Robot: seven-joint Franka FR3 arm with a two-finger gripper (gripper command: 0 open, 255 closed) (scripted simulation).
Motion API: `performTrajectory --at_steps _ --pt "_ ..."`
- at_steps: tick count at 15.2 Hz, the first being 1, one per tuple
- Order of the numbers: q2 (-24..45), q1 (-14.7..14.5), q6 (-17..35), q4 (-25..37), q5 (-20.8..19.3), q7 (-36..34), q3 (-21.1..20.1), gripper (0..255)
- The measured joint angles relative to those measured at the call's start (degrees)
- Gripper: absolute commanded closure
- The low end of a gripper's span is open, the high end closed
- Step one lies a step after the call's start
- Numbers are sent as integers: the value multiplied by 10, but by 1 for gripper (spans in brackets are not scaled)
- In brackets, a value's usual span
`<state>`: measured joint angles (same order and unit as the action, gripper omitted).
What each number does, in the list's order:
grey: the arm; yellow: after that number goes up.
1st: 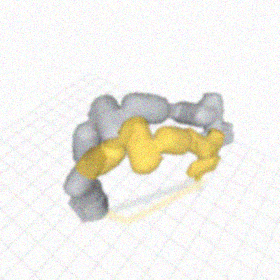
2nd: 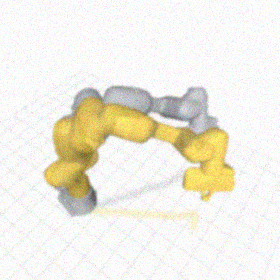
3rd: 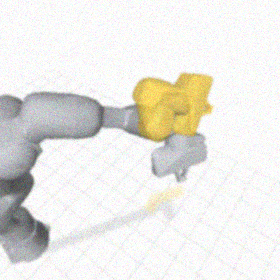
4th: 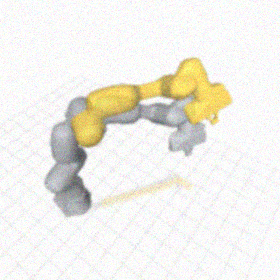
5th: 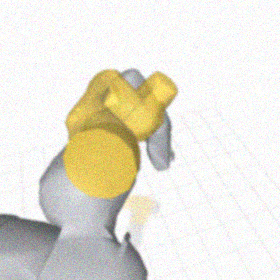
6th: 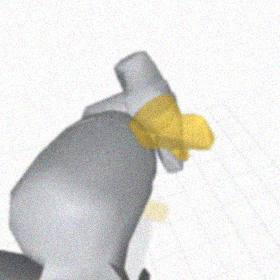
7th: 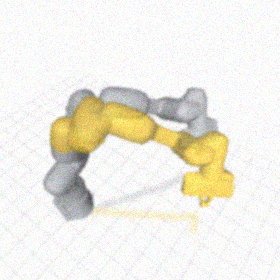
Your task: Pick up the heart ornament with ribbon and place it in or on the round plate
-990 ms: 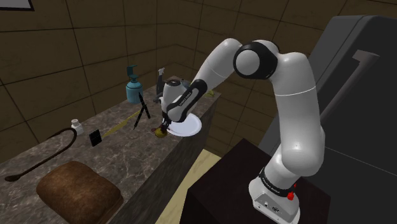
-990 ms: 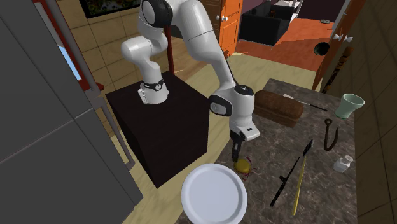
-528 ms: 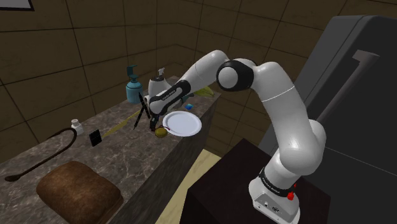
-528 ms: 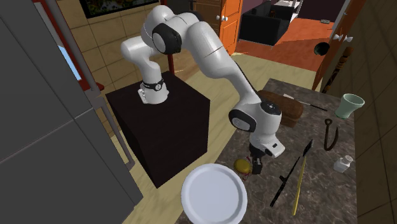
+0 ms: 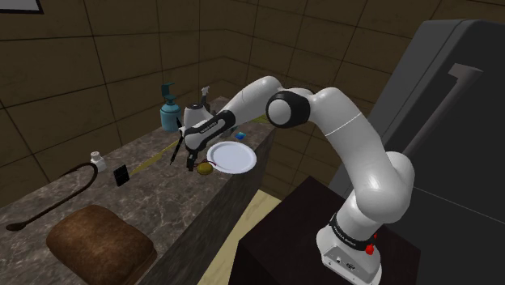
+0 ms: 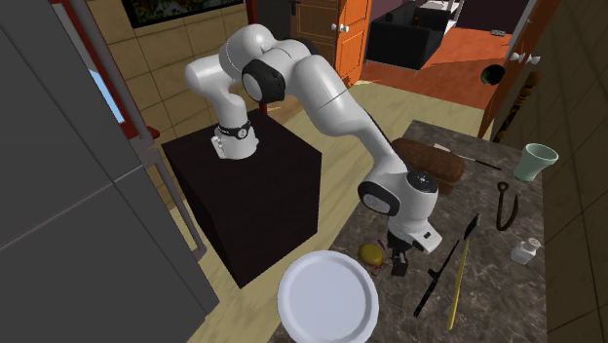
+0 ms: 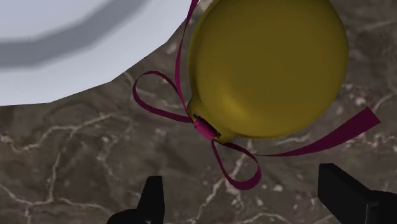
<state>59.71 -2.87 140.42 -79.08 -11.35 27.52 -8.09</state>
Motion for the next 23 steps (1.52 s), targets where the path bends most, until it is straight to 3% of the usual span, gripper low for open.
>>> performTrajectory --at_steps 7,8,23 --pt "10 -1 4 6 -1 0 1 0" --pt "10 -1 4 6 -1 0 1 255" --pt "-18 2 -7 -11 1 1 -2 255"
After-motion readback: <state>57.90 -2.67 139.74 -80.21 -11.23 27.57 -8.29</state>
